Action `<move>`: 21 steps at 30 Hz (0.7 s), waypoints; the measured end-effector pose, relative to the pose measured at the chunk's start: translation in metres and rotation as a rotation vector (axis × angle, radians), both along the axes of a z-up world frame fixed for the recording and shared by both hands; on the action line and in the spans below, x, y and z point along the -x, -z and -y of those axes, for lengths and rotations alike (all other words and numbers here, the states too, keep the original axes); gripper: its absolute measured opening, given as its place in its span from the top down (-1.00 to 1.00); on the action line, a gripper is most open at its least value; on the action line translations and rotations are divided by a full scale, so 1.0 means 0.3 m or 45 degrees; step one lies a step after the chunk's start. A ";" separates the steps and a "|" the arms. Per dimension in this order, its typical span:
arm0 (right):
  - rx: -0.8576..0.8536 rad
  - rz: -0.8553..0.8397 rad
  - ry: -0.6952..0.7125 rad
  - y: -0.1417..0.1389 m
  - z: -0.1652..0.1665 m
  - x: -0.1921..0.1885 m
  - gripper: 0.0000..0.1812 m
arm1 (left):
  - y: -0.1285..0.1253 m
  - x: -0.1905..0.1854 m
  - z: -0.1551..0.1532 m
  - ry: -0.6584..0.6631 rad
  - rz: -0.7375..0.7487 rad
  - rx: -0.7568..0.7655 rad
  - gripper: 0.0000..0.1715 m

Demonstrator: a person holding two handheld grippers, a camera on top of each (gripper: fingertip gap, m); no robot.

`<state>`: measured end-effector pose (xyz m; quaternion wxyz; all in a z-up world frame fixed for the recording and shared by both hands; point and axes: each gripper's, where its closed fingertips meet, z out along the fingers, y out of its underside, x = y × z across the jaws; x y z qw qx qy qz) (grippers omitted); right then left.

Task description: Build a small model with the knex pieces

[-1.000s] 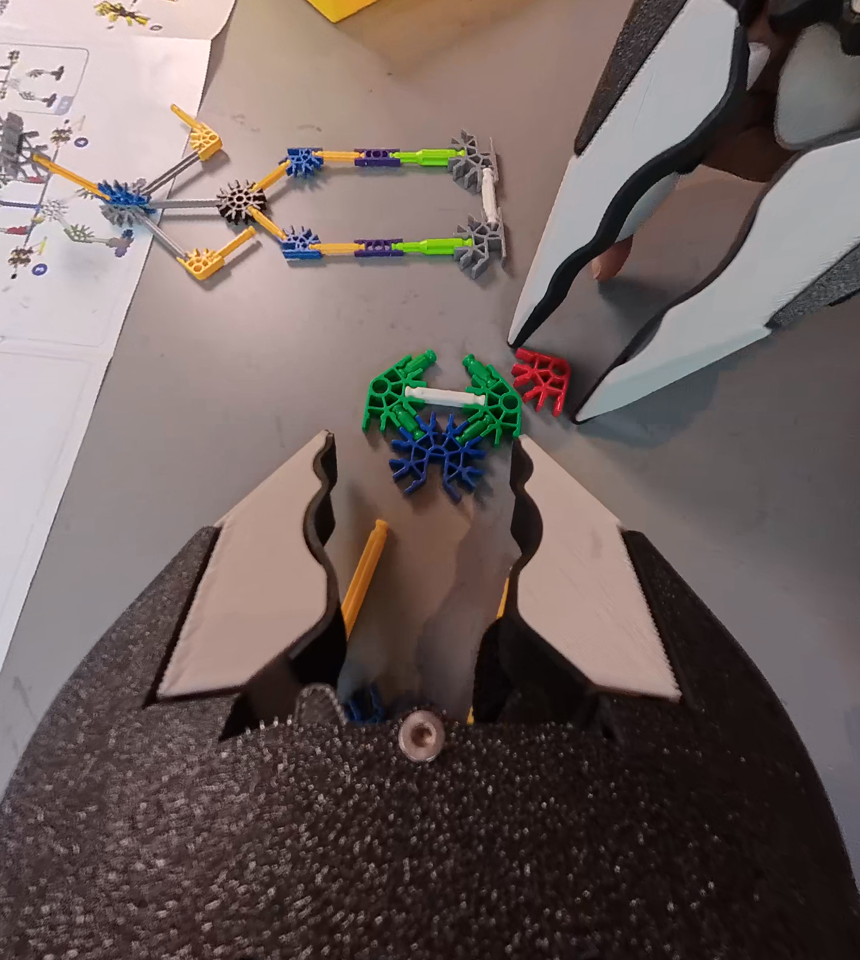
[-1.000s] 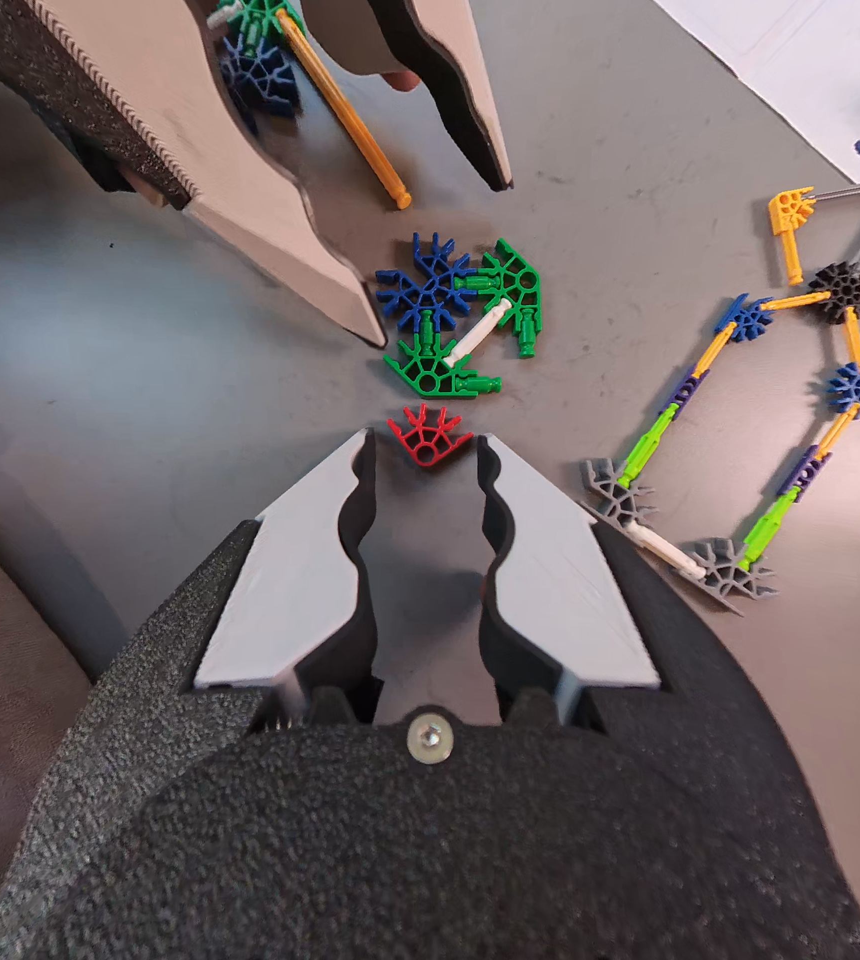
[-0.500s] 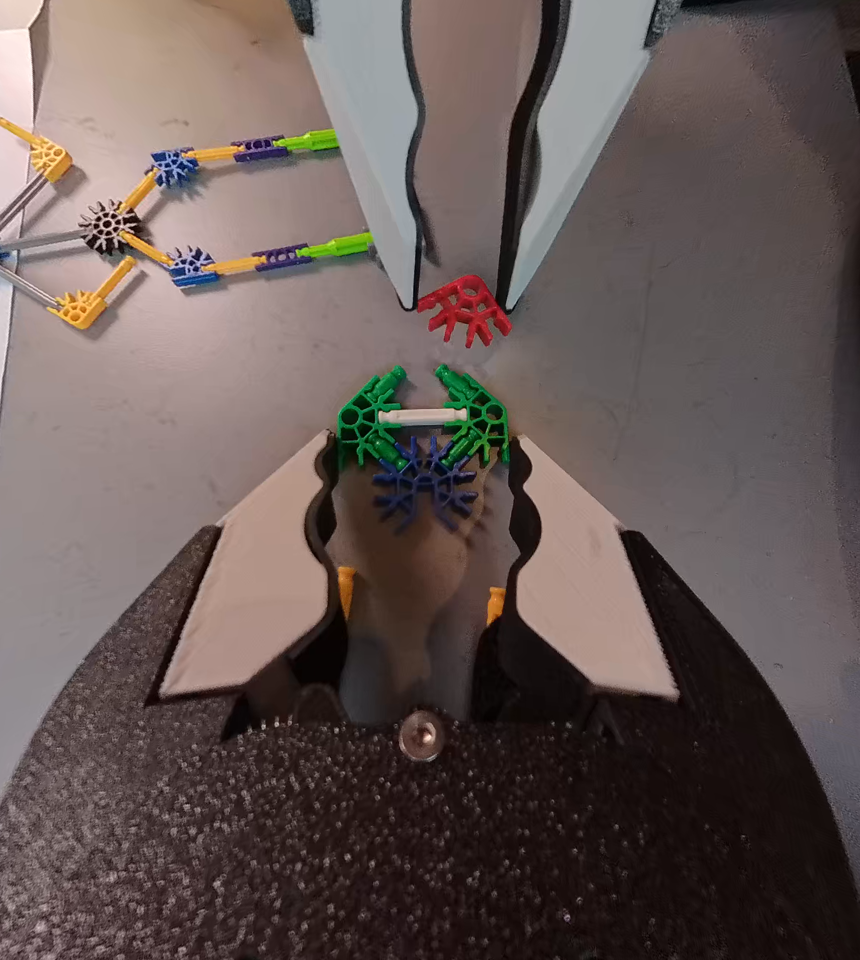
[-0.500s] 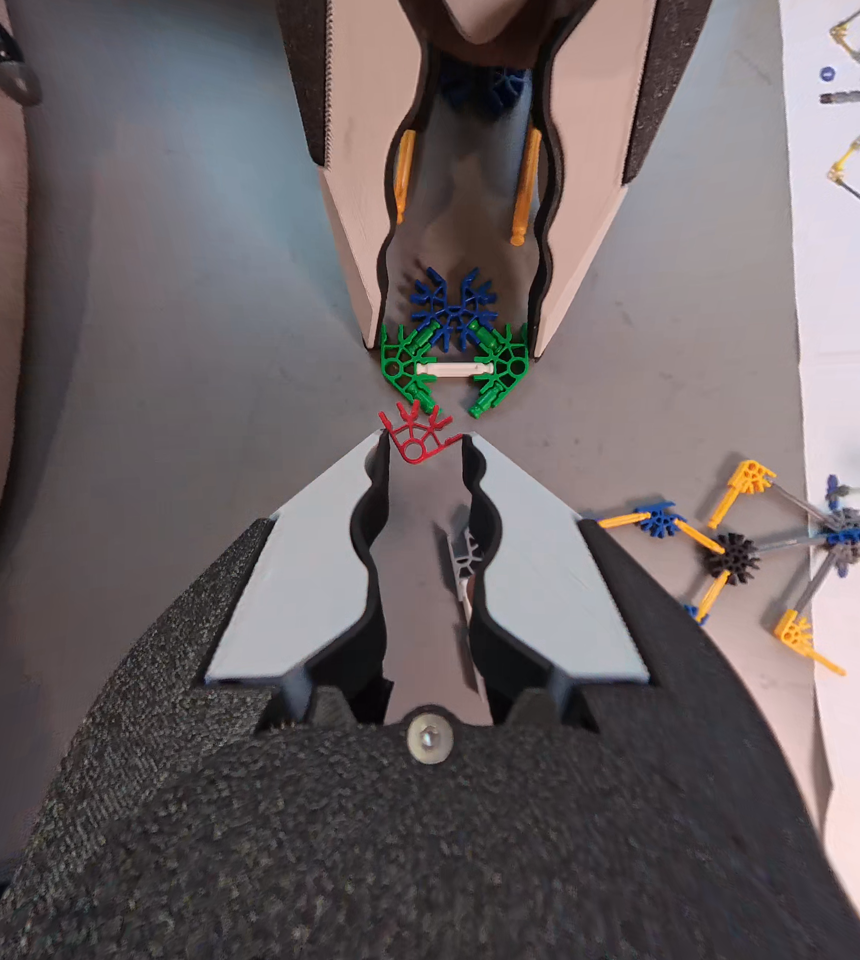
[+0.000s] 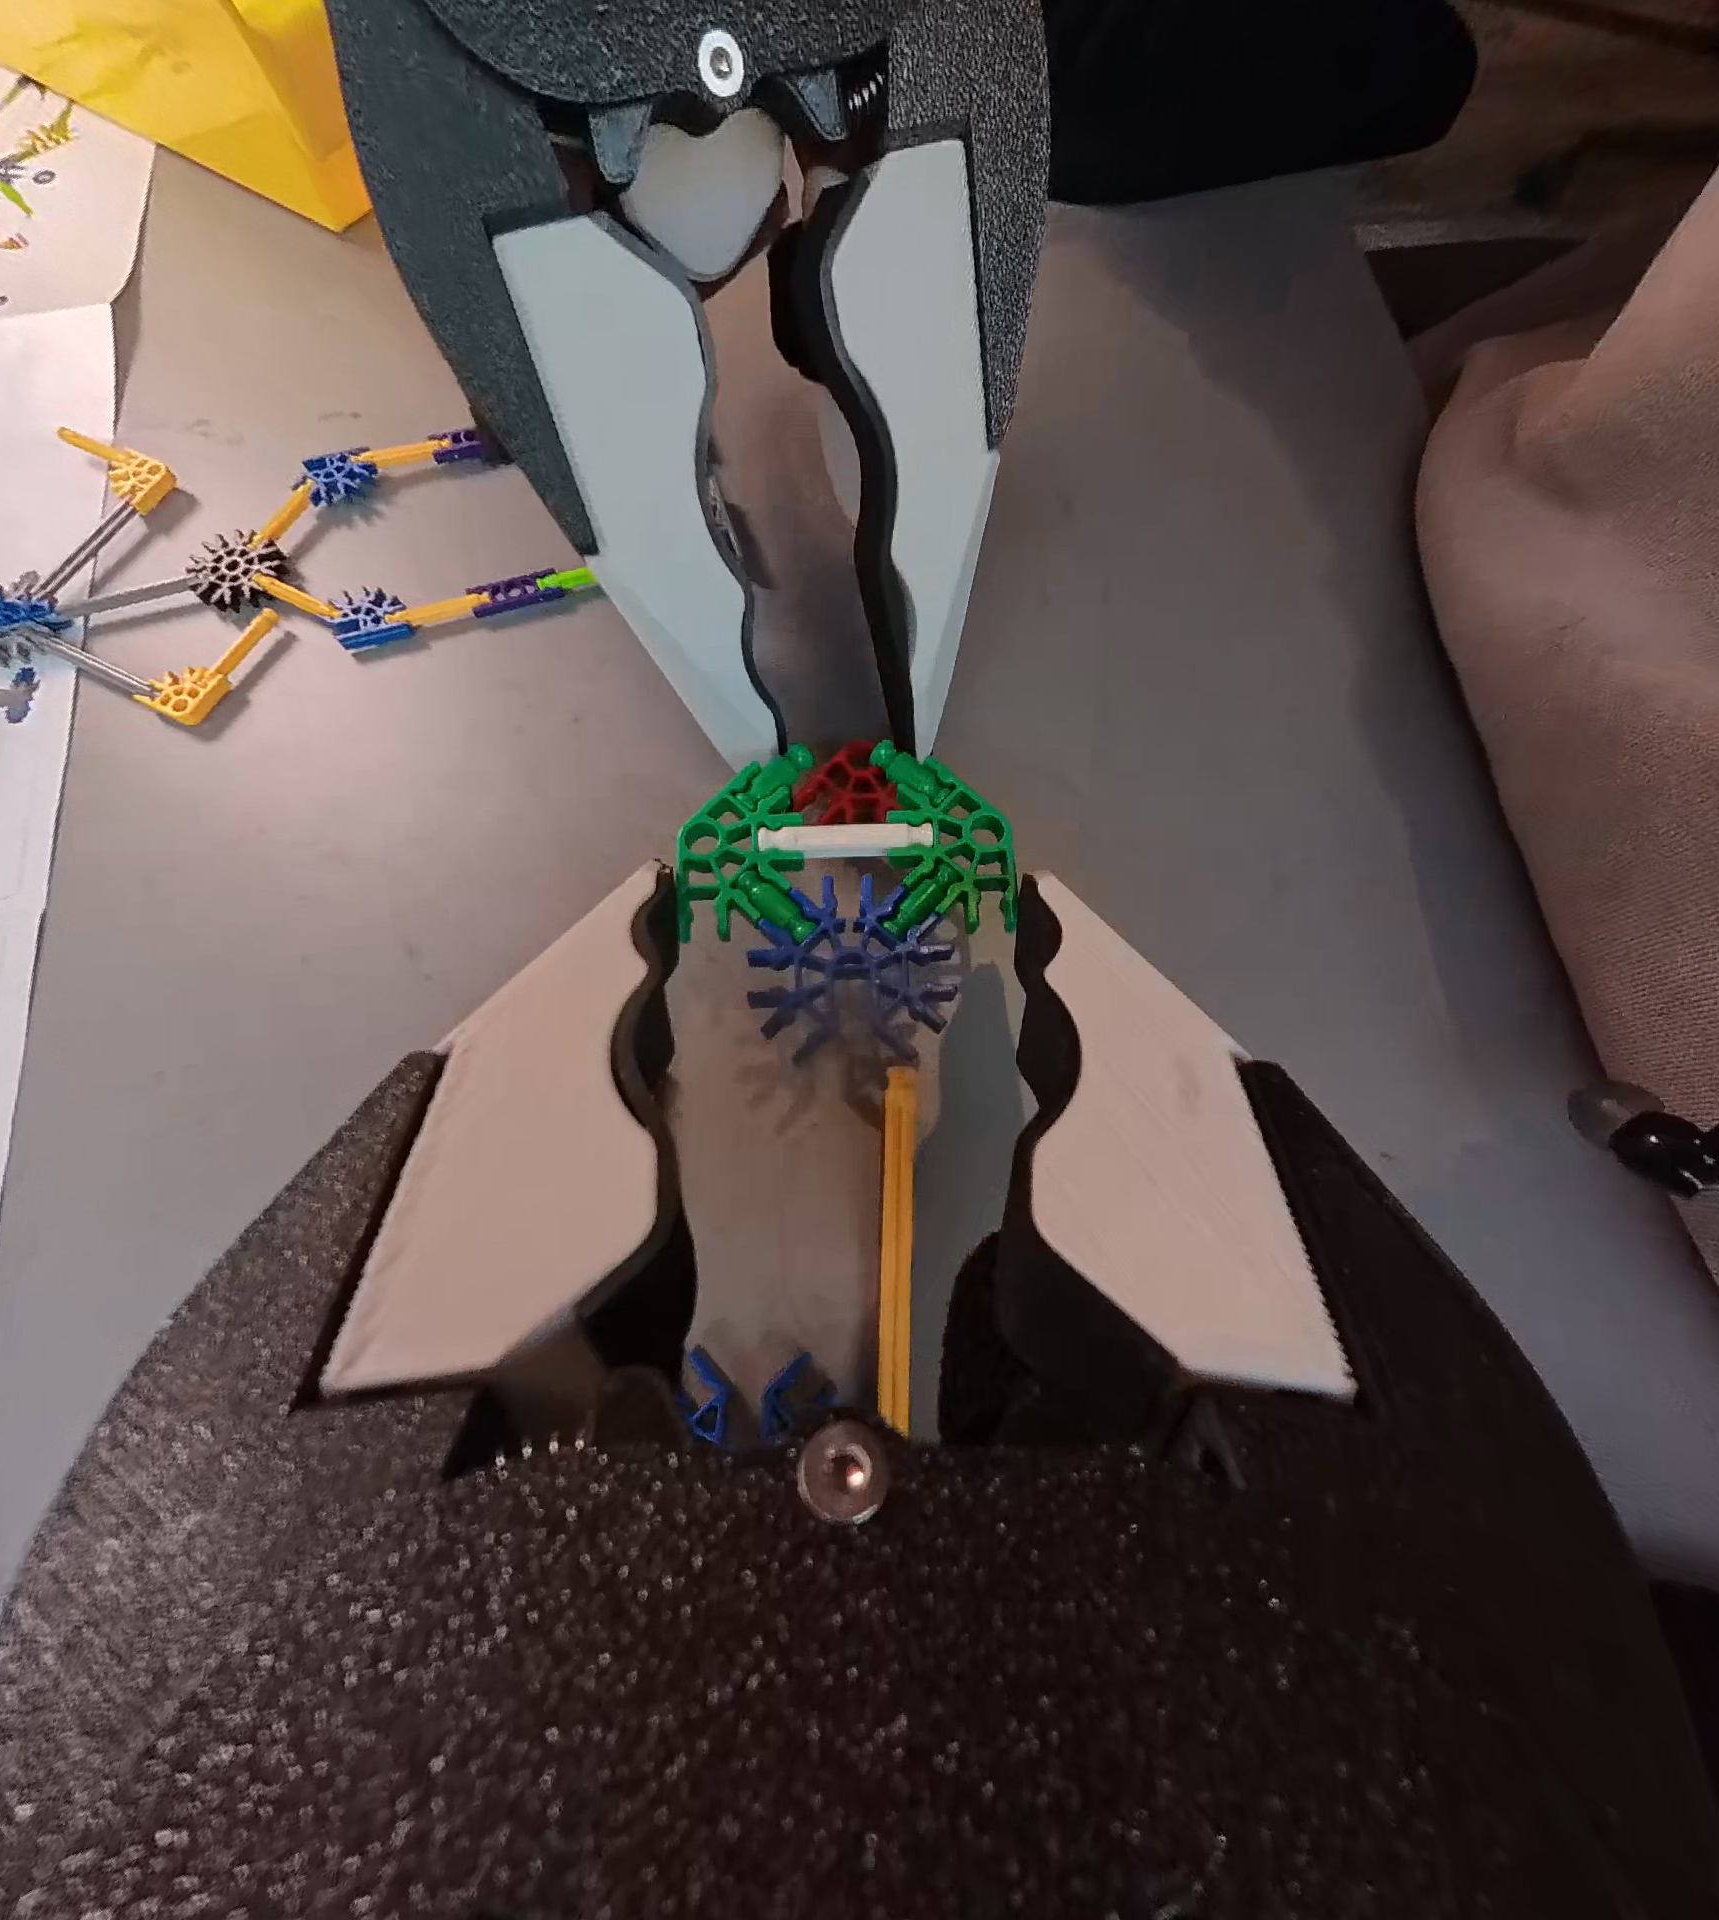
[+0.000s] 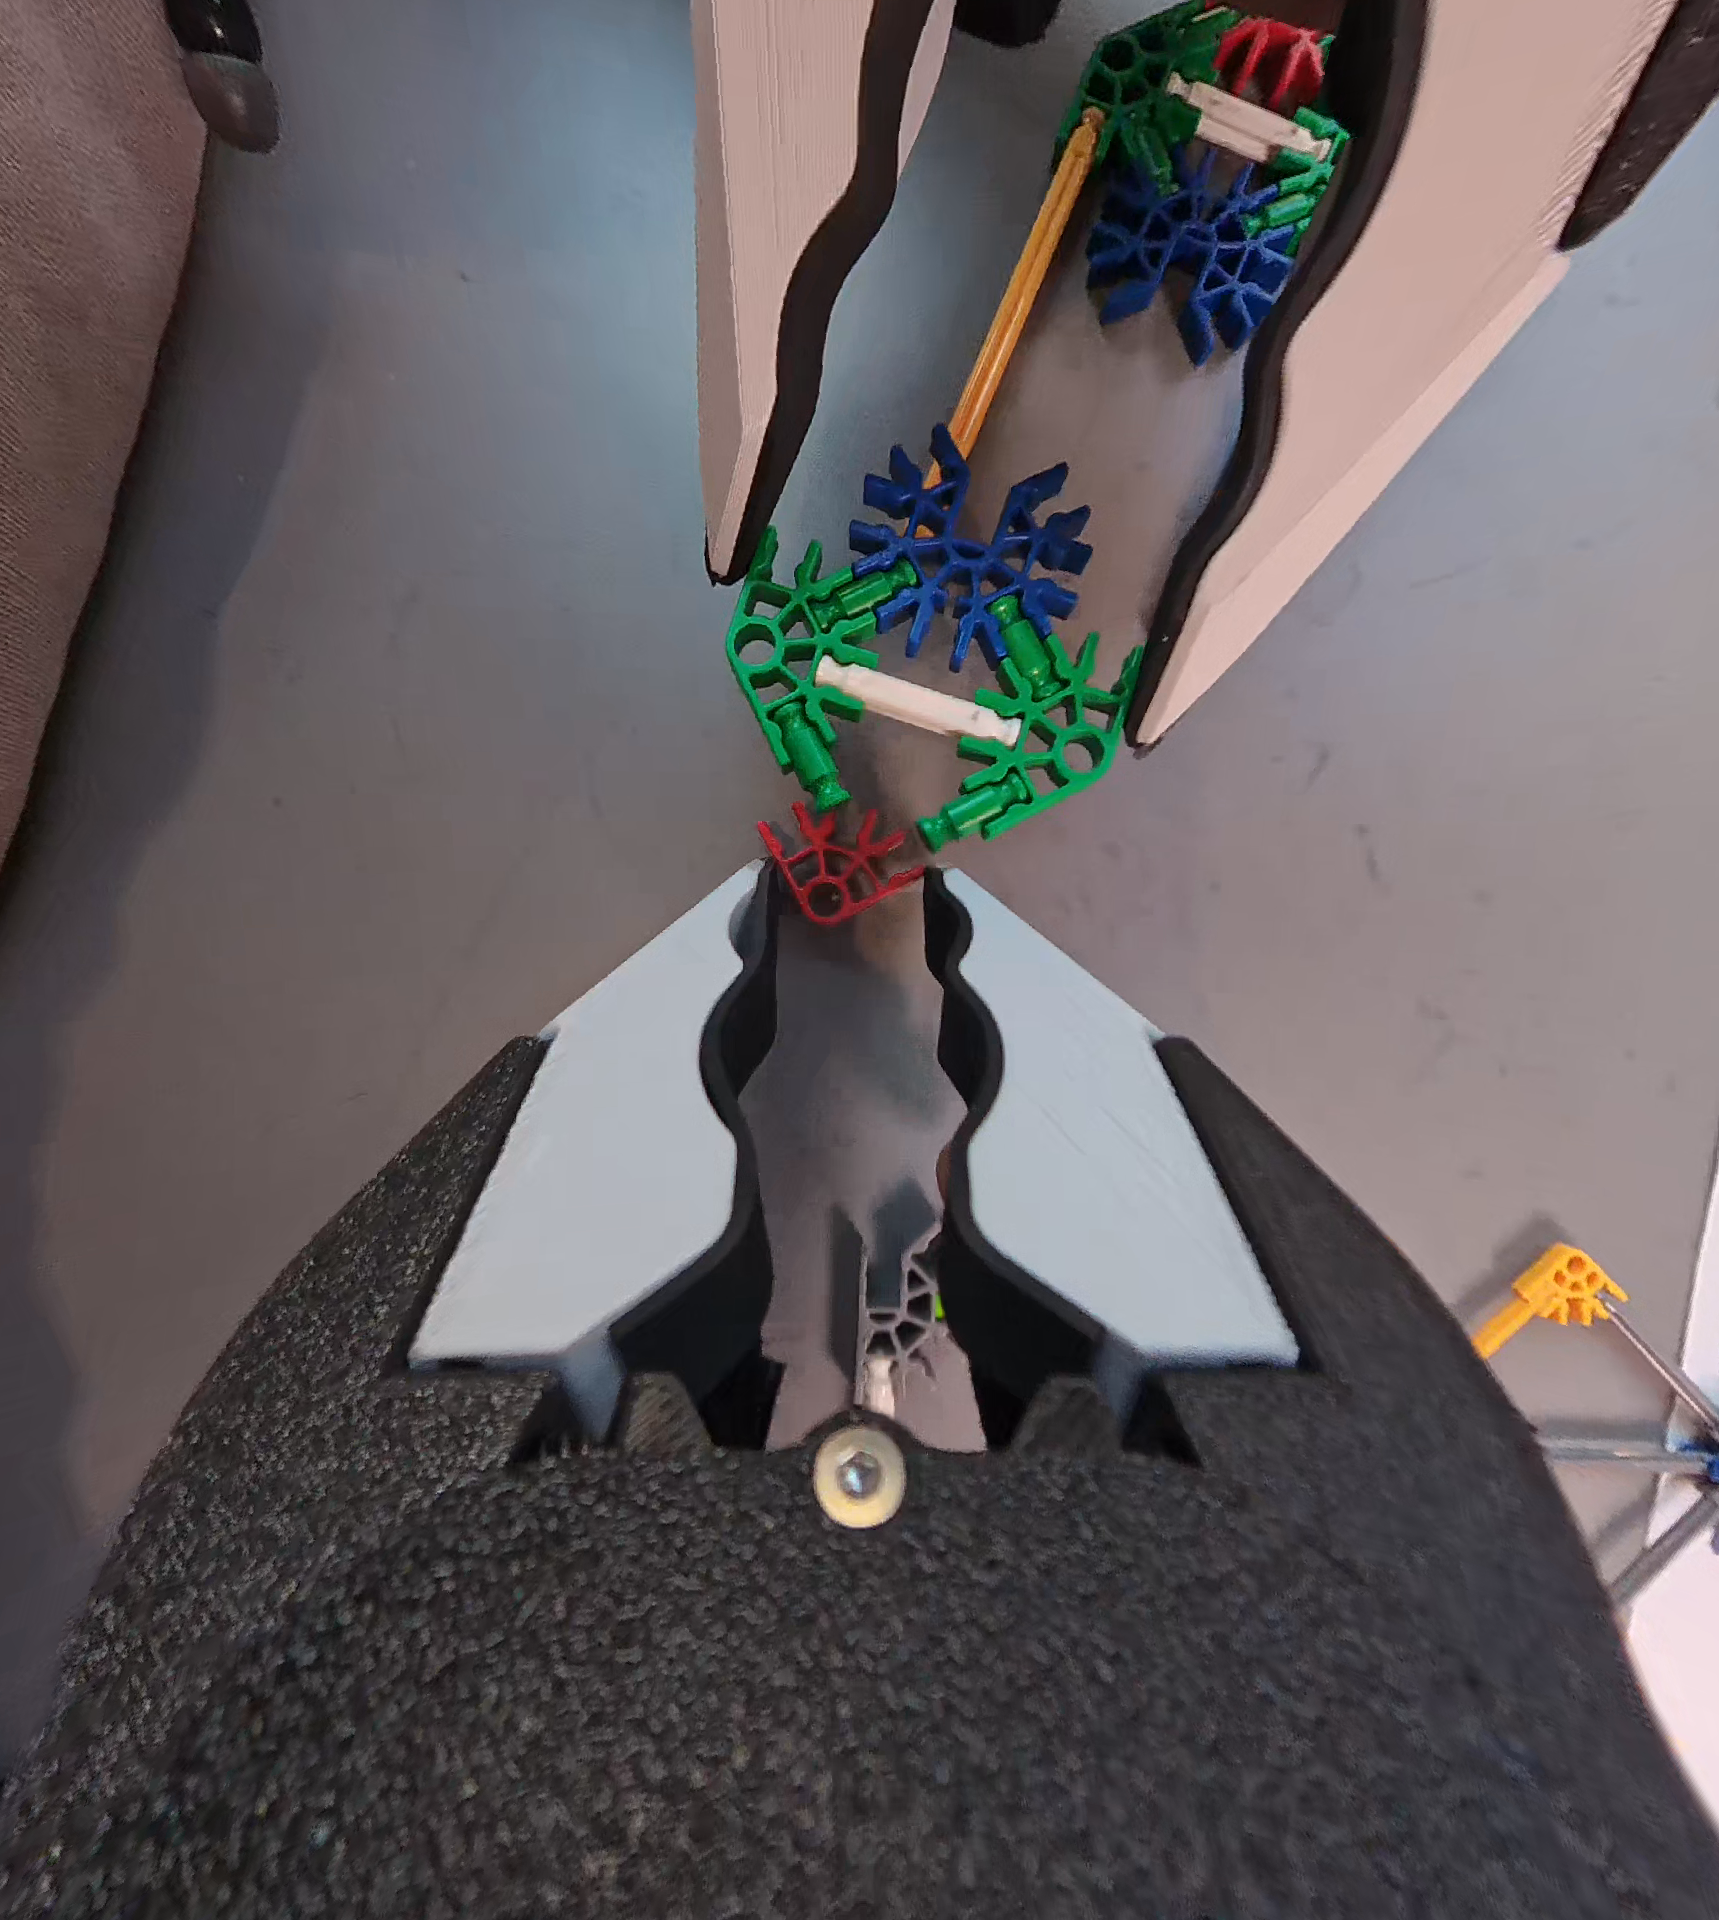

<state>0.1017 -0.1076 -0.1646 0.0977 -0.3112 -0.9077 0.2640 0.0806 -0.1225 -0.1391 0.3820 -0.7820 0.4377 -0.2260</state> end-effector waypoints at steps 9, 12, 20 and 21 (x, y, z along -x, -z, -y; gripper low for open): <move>0.087 -0.062 0.151 -0.050 -0.026 -0.006 0.62 | 0.054 -0.006 0.010 0.020 -0.064 0.058 0.24; 0.124 -0.092 0.260 -0.063 -0.024 -0.004 0.79 | 0.060 -0.008 0.004 0.041 -0.075 0.076 0.24; 0.104 -0.108 0.368 -0.046 -0.018 0.002 0.94 | 0.089 -0.012 -0.005 0.077 -0.139 0.114 0.24; 0.098 -0.108 0.384 -0.047 -0.021 0.007 0.95 | 0.089 -0.011 -0.007 0.076 -0.140 0.117 0.24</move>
